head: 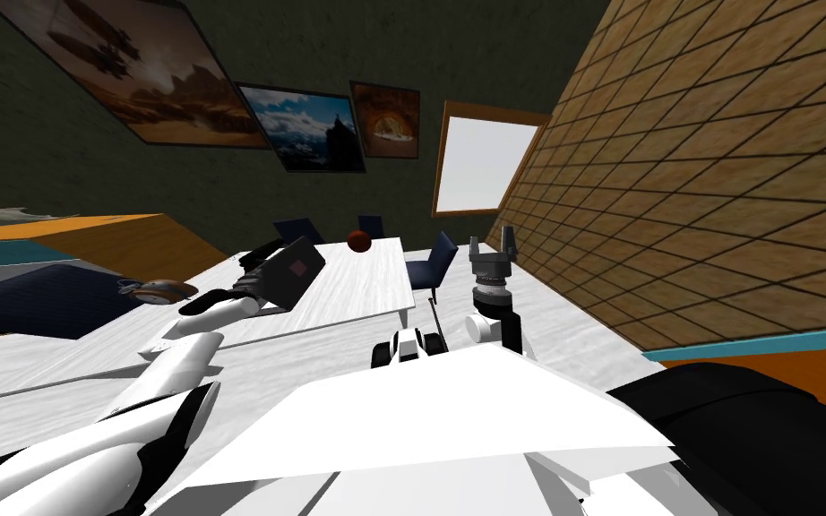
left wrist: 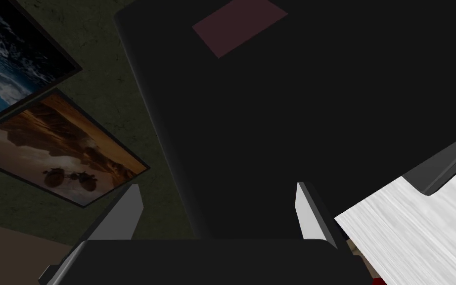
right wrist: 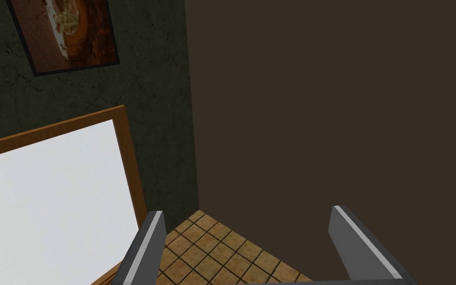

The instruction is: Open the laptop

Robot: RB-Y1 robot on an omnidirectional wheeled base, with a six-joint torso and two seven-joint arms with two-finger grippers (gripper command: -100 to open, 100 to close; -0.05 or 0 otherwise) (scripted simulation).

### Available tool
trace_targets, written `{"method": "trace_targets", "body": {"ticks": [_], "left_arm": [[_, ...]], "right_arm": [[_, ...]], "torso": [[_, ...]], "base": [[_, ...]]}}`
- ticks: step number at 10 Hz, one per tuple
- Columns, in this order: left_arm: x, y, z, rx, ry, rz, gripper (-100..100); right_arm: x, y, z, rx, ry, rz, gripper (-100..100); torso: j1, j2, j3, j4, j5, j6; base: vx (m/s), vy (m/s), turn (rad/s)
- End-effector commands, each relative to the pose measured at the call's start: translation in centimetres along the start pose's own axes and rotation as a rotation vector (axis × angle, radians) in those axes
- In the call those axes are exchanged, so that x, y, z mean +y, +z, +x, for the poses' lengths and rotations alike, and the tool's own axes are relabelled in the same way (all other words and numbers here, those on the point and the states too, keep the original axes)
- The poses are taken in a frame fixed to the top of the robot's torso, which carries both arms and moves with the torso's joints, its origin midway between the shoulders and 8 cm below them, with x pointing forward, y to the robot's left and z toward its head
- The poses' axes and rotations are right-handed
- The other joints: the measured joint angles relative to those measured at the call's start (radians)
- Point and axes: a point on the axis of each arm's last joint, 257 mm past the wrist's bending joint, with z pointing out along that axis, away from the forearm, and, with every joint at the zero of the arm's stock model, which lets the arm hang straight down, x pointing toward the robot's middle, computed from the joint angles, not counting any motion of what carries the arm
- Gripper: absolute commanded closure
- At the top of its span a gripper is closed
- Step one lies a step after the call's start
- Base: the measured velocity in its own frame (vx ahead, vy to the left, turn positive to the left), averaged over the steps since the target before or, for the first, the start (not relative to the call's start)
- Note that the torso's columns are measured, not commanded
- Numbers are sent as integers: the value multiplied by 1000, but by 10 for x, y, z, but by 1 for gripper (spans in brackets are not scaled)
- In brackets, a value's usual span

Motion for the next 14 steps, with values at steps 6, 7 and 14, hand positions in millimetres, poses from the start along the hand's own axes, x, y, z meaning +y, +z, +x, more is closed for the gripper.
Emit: {"method": "trace_targets", "body": {"ticks": [6, 7, 14], "left_arm": [[38, -28, 58, 57, -21, -61, 100], [32, -29, 68, 65, -15, -47, 100], [44, -57, 80, 46, -37, -67, 100]], "right_arm": [[0, 0, 0, 0, 0, 0, 0], [0, 0, 0, 0, 0, 0, 0], [0, 0, 0, 0, 0, 0, 0]], "torso": [[-7, -2, -1, 0, -2, 0], [-5, -1, -1, 0, -2, 1], [-5, -2, -1, 0, -2, 1]], "base": [[-10, 93, -131], [-11, 79, -108], [-7, 45, -60]]}}
